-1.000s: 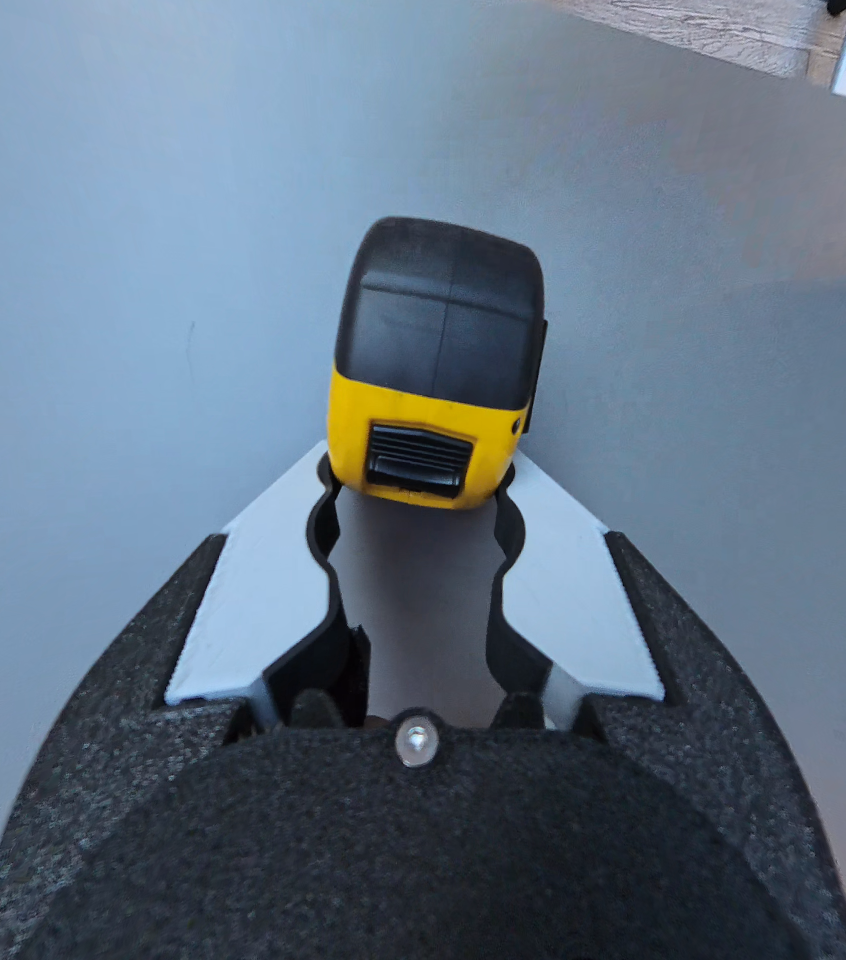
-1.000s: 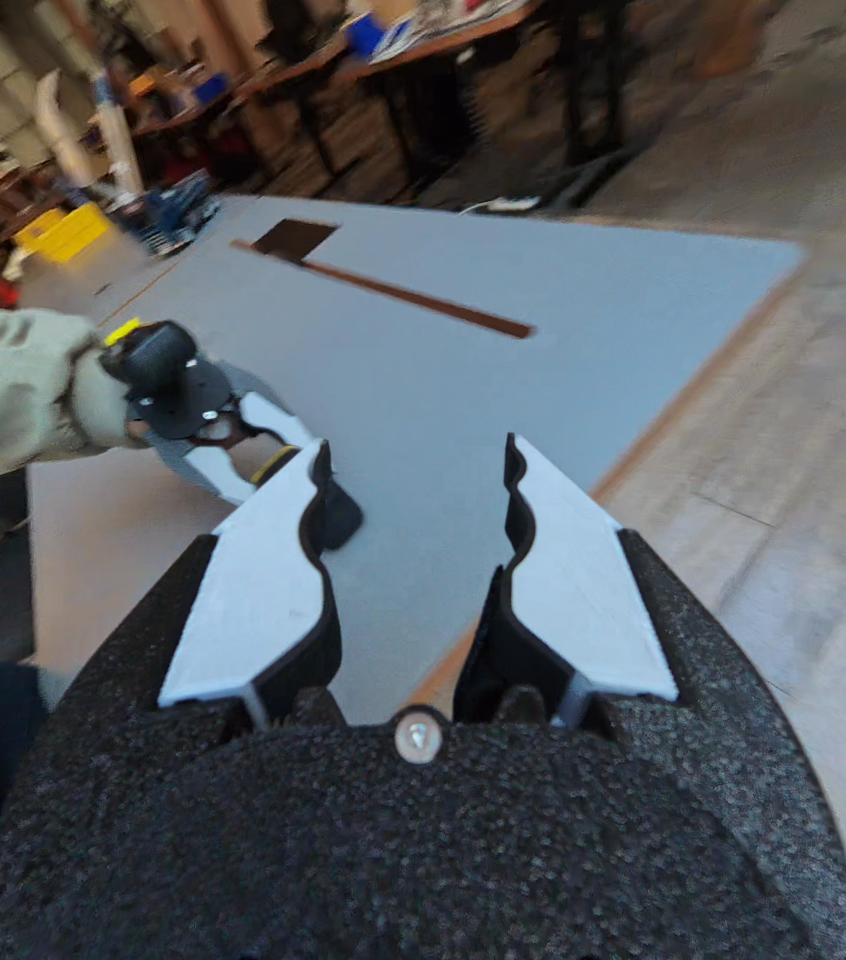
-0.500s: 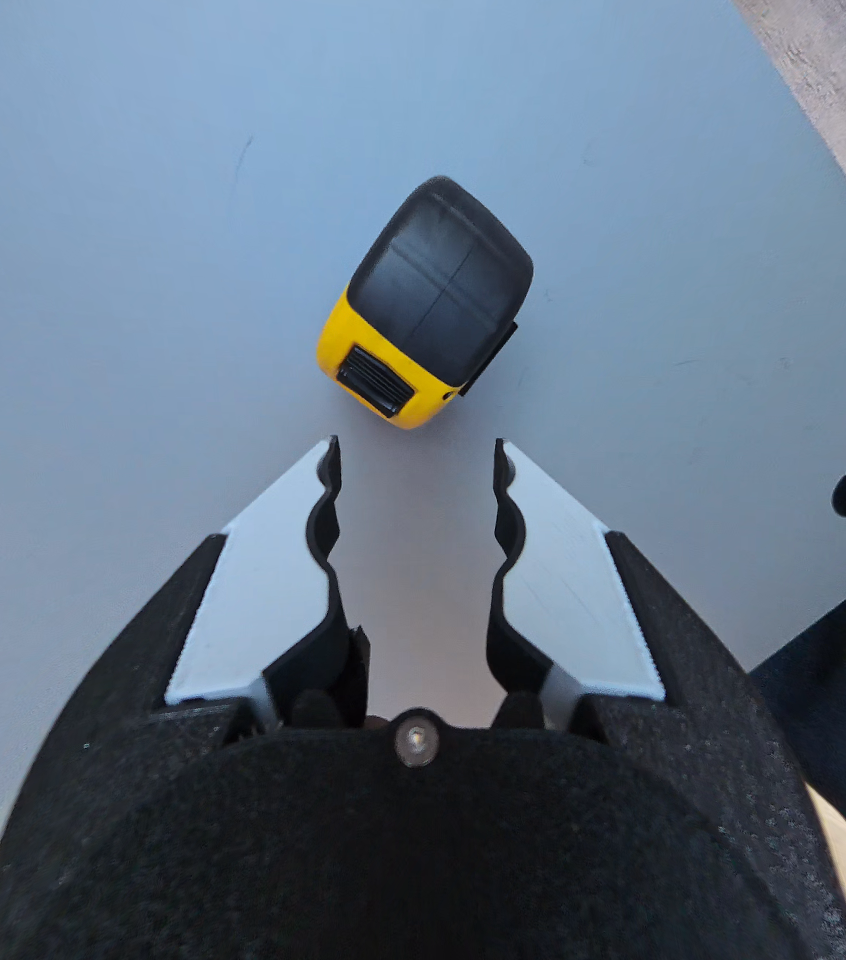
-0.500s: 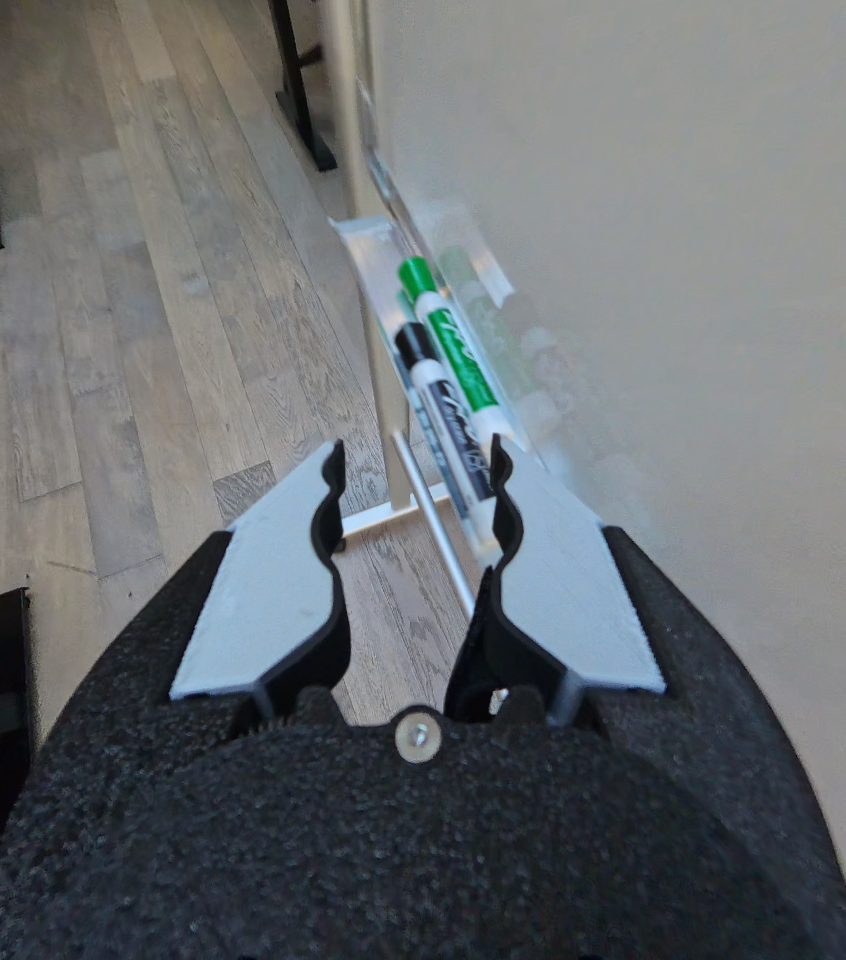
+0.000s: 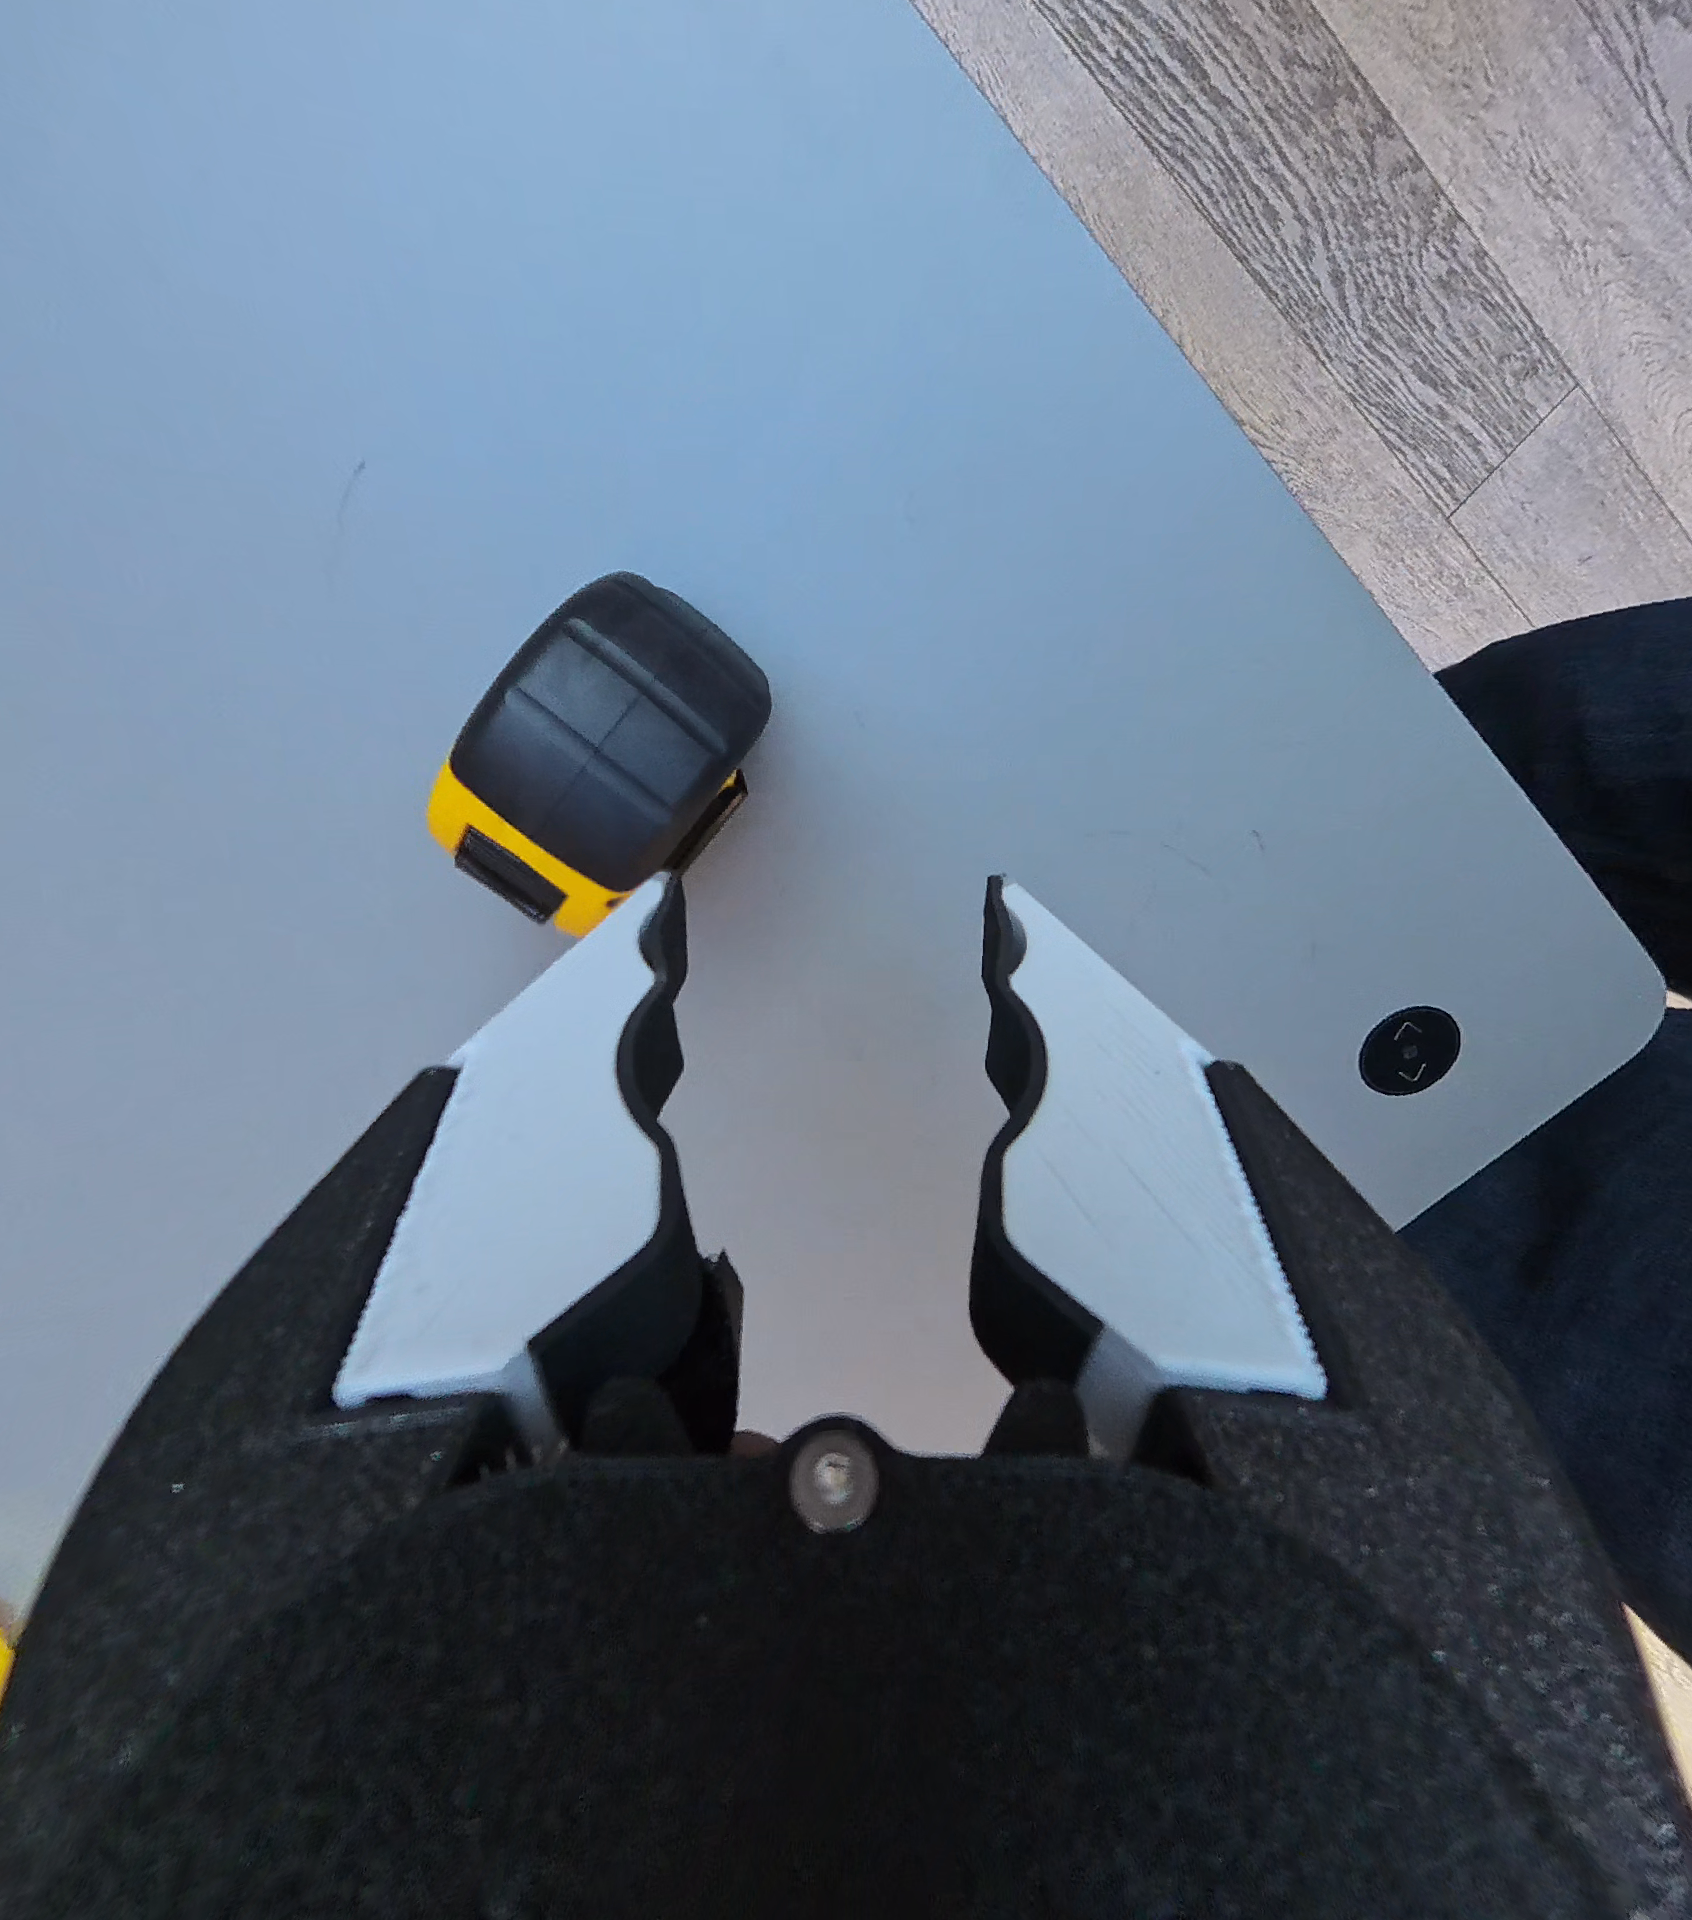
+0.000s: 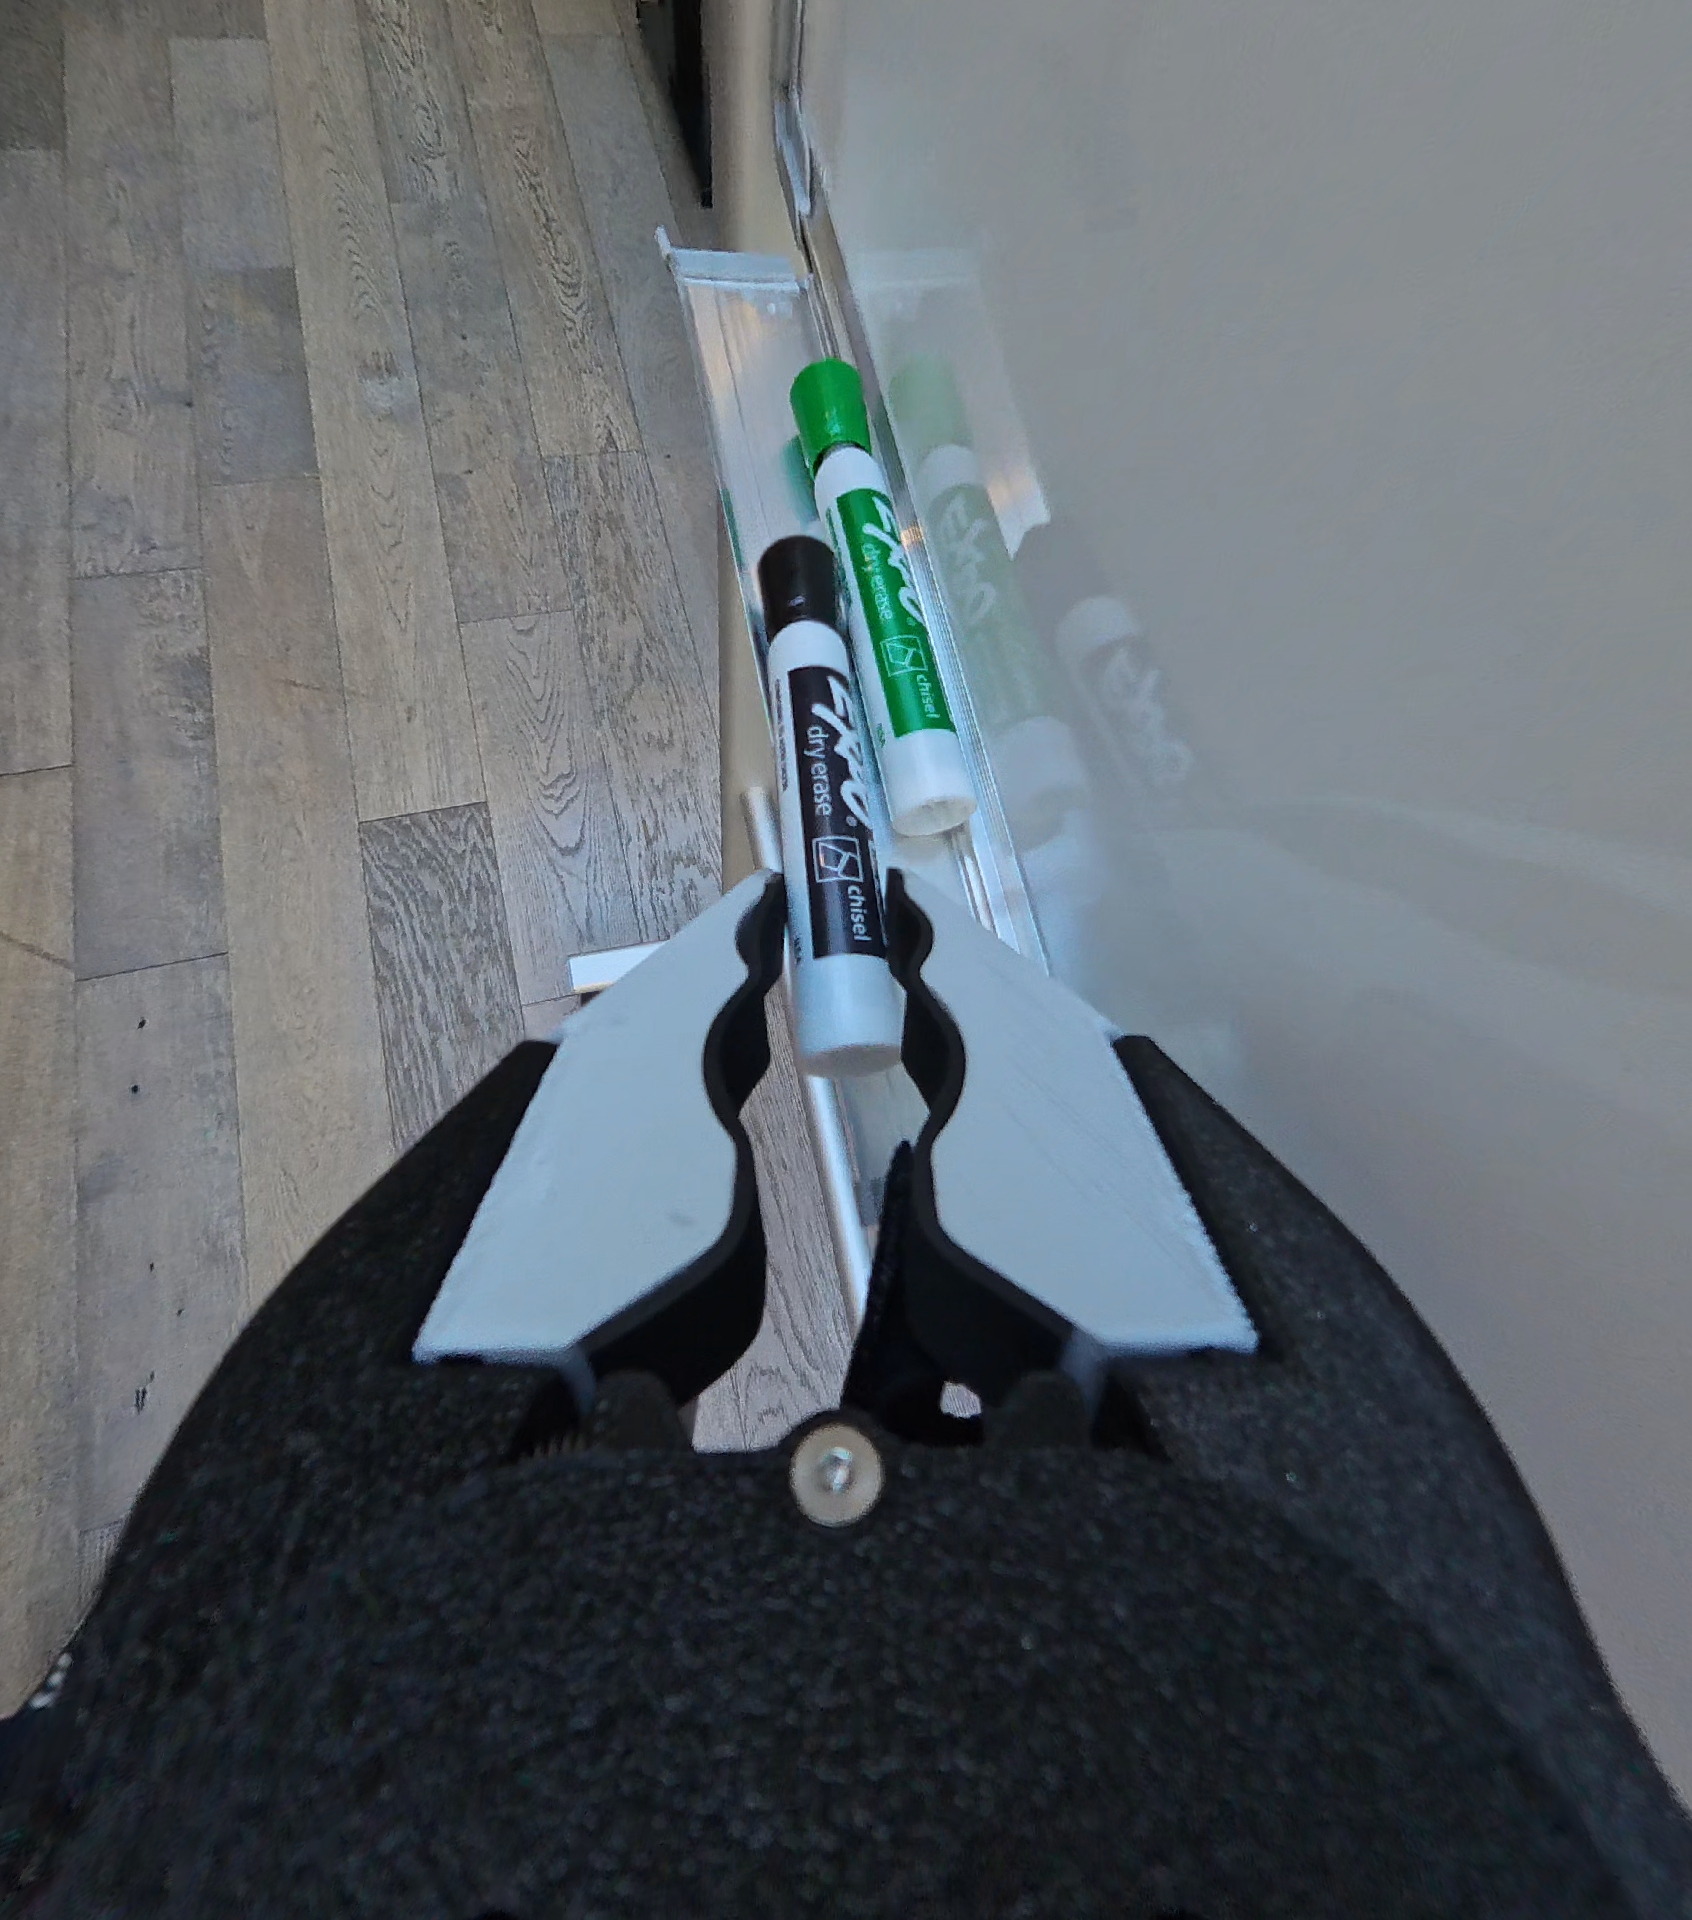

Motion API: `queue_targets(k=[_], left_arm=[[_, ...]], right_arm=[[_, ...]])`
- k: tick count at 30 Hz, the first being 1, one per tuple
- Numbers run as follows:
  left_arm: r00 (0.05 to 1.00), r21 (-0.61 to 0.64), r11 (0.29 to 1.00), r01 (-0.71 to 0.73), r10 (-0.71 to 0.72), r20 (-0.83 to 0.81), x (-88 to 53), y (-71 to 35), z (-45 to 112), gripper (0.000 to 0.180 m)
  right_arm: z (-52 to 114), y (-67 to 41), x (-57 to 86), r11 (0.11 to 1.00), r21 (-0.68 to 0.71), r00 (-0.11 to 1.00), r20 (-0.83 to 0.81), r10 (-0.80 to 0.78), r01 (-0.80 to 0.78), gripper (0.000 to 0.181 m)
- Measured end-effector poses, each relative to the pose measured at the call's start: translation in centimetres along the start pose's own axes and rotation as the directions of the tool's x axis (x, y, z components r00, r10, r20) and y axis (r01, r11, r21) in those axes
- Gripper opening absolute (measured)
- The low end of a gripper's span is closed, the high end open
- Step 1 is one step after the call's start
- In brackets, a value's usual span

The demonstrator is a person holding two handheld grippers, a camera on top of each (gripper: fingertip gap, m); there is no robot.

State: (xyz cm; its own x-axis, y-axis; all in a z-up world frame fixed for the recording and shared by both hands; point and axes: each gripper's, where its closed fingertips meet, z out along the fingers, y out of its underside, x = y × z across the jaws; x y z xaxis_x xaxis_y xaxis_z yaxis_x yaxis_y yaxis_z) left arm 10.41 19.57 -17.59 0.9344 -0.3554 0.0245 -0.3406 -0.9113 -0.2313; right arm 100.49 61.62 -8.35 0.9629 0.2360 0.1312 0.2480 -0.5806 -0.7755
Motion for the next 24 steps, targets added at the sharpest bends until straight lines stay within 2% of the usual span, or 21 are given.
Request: queue_targets(k=[3,6,10,13,17,20,24], left_arm=[[1.0,0.002,1.0,0.027,-0.027,0.005,0.0,0.5,-0.3,0.057],[0.999,0.011,0.999,0.052,-0.052,0.009,-0.2,1.4,-0.5,0.057],[0.995,0.036,0.994,0.101,-0.101,0.009,-0.3,3.4,-1.3,0.057],[0.989,0.059,0.988,0.144,-0.145,0.015,-0.5,5.8,-2.1,0.057],[0.966,0.135,0.957,0.257,-0.253,-0.049,0.8,9.5,-3.8,0.048],[0.92,0.203,0.898,0.39,-0.374,-0.113,1.3,13.0,-4.9,0.046],[0.871,0.282,0.825,0.49,-0.457,-0.177,1.0,17.6,-6.4,0.046]], right_arm=[[-1.5,-1.3,-0.7,0.998,0.033,0.998,-0.001,-0.057,0.057,0.018],[-3.3,-3.5,-4.7,0.99,0.063,0.988,0.074,-0.135,0.13,0.018],[-5.4,-7.8,-19.3,0.96,0.2,0.898,0.359,-0.256,0.193,0.018],[-7.3,-9.0,-36.0,0.905,0.313,0.701,0.575,-0.423,0.289,0.018],[-11.5,-6.9,-61.1,0.862,0.425,0.325,0.802,-0.5,0.278,0.018],[-12.7,-4.8,-77.3,0.767,0.533,0.132,0.784,-0.606,0.356,0.018],[-10.4,-2.1,-94.6,0.669,0.588,-0.045,0.765,-0.642,0.455,0.018]])
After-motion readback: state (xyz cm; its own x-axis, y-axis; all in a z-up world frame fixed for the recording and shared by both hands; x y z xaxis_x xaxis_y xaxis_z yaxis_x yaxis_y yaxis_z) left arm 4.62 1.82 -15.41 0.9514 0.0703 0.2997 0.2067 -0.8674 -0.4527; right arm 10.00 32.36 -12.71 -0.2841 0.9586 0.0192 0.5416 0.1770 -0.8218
